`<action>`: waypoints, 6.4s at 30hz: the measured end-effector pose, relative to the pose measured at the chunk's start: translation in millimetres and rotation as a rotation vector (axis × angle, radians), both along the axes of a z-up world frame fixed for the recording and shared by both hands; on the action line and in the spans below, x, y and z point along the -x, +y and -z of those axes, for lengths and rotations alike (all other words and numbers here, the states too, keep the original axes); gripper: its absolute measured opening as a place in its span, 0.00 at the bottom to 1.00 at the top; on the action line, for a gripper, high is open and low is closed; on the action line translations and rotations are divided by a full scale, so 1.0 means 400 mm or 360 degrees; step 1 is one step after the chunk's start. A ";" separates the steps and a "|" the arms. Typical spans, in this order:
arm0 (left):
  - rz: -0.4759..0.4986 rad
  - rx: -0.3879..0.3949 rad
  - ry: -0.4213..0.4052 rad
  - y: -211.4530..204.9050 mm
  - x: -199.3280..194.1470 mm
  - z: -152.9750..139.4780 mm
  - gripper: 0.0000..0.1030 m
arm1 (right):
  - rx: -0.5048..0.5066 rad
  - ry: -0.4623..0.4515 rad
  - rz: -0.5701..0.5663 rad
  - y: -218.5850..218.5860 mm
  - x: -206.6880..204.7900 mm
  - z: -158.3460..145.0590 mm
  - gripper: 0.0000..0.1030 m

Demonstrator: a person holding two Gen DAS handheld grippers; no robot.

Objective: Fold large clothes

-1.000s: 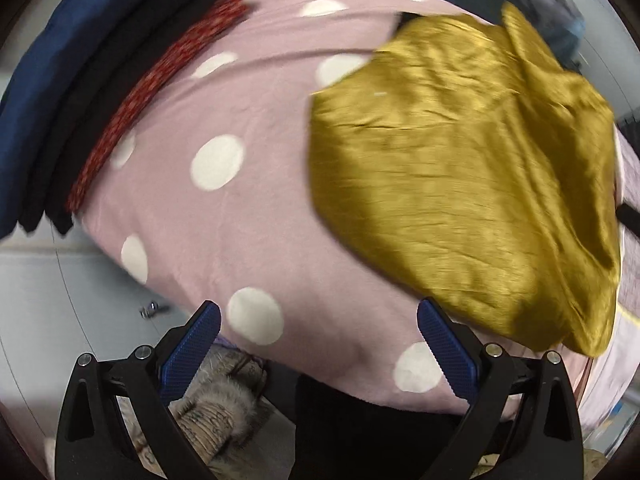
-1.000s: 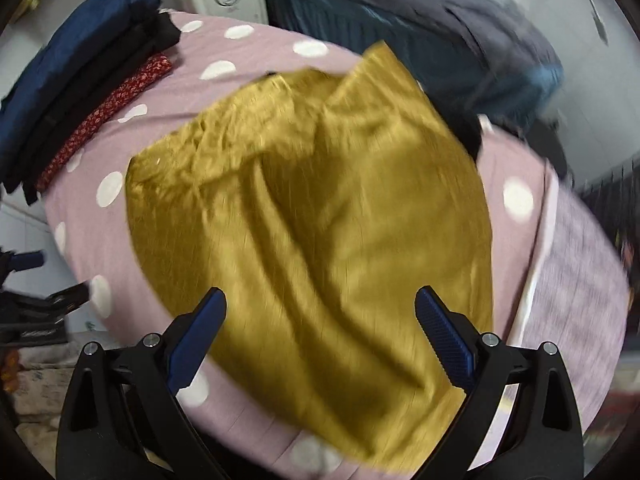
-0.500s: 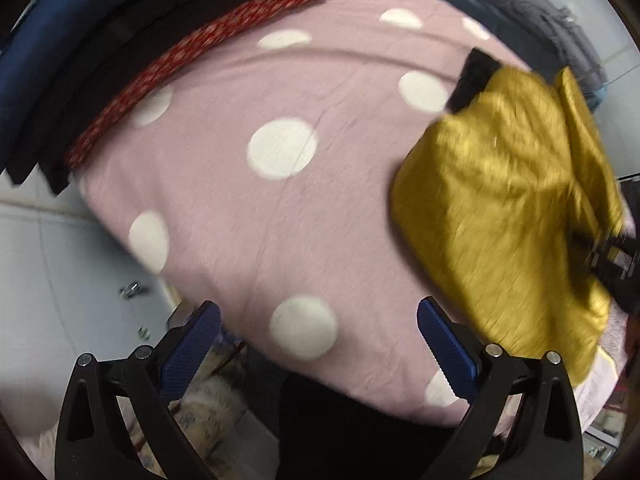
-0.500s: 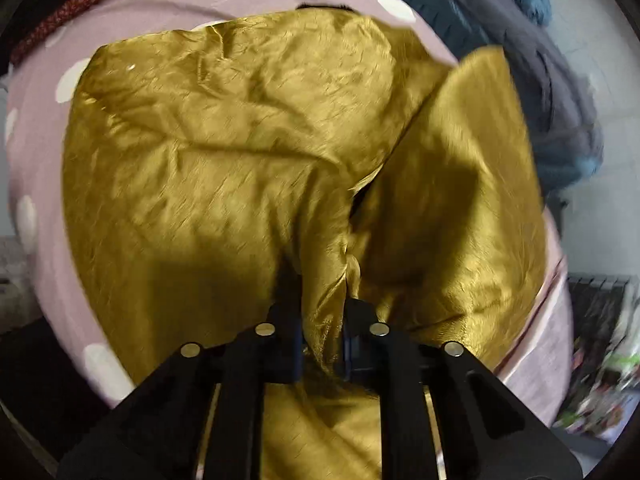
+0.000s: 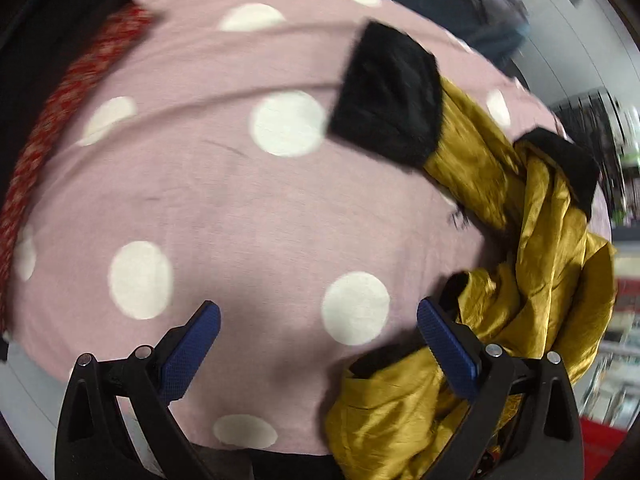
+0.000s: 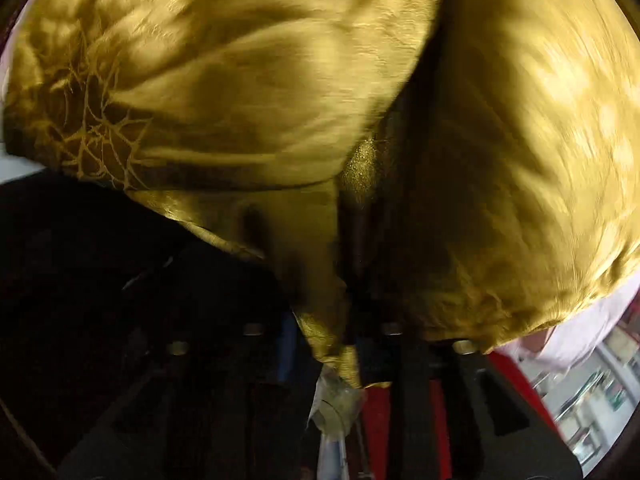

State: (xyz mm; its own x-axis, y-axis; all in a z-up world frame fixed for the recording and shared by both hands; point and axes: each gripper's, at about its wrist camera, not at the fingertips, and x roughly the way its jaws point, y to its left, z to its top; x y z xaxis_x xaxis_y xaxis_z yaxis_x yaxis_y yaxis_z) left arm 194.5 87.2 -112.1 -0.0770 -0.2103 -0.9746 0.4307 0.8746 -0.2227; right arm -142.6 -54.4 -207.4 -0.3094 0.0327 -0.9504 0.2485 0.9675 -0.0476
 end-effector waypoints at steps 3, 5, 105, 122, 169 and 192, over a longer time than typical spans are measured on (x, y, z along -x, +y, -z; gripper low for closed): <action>0.0148 -0.0031 0.0094 -0.055 0.066 0.061 0.94 | 0.0150 -0.0192 0.0064 0.007 -0.016 -0.104 0.75; 0.0209 -0.0050 0.0122 -0.065 0.115 0.086 0.94 | 0.0221 -0.0363 0.0124 -0.015 -0.051 -0.199 0.75; 0.0436 0.0208 0.0084 -0.267 0.378 -0.086 0.94 | 0.0618 -0.0795 0.1228 -0.779 0.155 -0.303 0.94; 0.0067 -0.0021 -0.0302 -0.081 0.099 -0.203 0.10 | 0.0572 -0.0719 0.1350 -0.759 0.227 -0.265 0.94; -0.0077 0.0183 -0.0297 0.077 0.259 0.098 0.94 | 0.1295 -0.0665 0.1274 -1.064 0.445 -0.348 0.22; -0.0258 0.0369 -0.0438 0.149 0.521 0.136 0.94 | 0.0662 -0.1315 0.1650 -1.018 0.673 -0.274 0.69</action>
